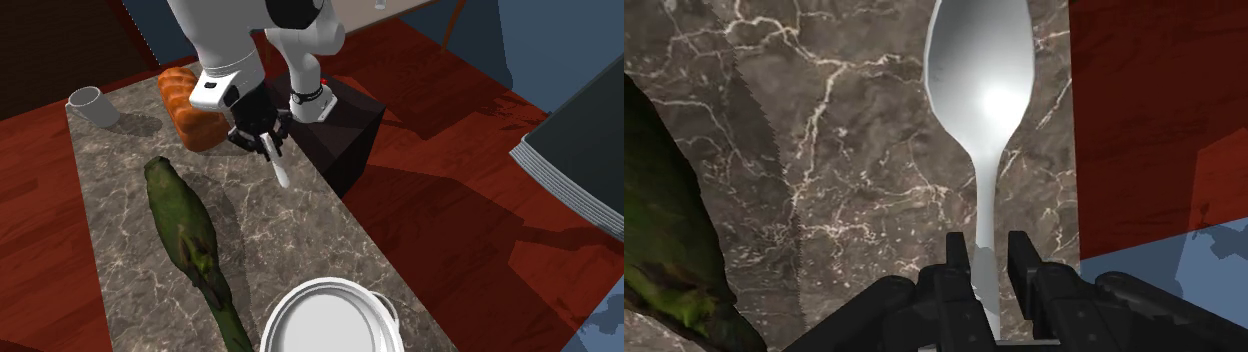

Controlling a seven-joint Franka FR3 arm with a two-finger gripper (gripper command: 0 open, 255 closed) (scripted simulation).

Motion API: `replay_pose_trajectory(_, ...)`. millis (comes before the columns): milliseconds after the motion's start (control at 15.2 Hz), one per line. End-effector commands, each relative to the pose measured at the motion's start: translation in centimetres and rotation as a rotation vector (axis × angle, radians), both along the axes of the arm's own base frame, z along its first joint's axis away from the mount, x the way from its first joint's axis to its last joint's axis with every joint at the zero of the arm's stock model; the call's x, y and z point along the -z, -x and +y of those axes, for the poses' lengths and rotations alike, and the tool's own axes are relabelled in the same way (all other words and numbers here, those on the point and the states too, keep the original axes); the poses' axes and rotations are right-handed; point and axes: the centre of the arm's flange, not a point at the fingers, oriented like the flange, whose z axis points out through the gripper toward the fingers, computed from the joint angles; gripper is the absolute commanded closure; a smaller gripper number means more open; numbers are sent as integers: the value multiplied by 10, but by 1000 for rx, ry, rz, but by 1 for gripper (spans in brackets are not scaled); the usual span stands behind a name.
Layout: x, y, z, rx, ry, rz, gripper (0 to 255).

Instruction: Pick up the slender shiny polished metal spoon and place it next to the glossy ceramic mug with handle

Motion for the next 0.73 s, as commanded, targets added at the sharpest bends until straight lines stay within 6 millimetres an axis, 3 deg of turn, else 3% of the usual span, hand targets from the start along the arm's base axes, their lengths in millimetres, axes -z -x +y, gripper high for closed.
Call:
replay_pose_trajectory(0, -2, -7, -27, -2, 0, 0, 255)
replay_pose_trajectory(660, -2, -37, -156, -2, 0, 0, 255)
